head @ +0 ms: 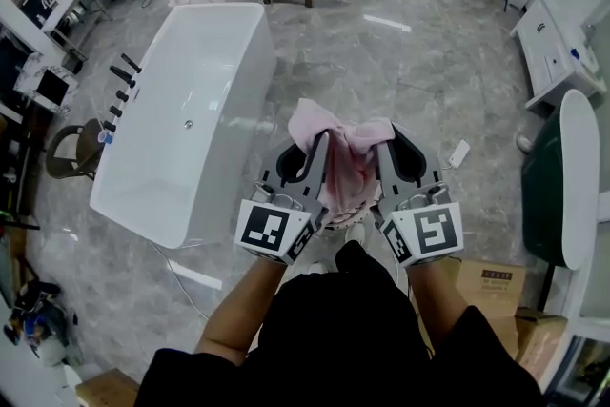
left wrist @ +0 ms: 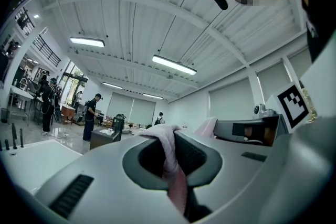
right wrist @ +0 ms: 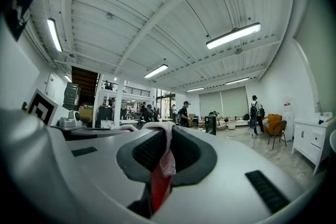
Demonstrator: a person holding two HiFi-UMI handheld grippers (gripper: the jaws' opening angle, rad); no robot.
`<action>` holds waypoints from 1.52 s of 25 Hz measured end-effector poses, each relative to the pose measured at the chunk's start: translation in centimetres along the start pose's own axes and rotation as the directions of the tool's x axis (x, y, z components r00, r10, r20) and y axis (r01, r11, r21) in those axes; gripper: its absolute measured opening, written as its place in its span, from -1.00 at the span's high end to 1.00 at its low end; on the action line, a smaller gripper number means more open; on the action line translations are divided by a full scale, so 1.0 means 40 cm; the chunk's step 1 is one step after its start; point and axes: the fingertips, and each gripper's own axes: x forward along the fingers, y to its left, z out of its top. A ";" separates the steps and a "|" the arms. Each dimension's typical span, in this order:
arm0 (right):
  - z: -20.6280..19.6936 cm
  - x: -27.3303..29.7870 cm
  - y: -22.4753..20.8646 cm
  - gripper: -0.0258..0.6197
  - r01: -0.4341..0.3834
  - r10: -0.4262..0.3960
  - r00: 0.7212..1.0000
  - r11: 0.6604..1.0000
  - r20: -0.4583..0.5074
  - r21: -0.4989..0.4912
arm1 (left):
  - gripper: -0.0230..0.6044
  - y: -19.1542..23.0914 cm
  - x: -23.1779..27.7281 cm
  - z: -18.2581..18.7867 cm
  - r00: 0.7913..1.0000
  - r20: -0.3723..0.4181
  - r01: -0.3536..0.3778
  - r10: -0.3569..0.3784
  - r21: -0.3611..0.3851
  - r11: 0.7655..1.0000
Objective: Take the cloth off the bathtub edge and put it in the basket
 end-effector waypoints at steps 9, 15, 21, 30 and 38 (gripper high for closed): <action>-0.013 0.048 -0.036 0.79 -0.033 0.033 0.999 0.999 -0.002 0.020 | 0.82 0.028 0.057 -0.015 1.000 -0.022 -0.022 0.022 0.016 1.000; -0.040 0.049 -0.065 0.79 -0.047 0.047 0.999 0.998 -0.012 0.034 | 0.82 0.014 0.079 -0.042 0.999 -0.036 -0.039 0.040 0.017 0.999; -0.063 0.070 -0.120 0.79 -0.066 0.067 0.997 0.996 -0.028 0.053 | 0.82 0.018 0.132 -0.067 0.995 -0.061 -0.077 0.077 0.011 0.997; -0.140 0.095 -0.147 0.79 -0.139 0.143 0.987 0.989 -0.075 0.052 | 0.82 0.024 0.157 -0.151 0.981 -0.129 -0.145 0.144 0.006 0.989; -0.215 0.109 -0.150 0.79 -0.230 0.237 0.966 0.970 -0.106 0.073 | 0.82 0.045 0.157 -0.218 0.959 -0.169 -0.227 0.227 0.014 0.974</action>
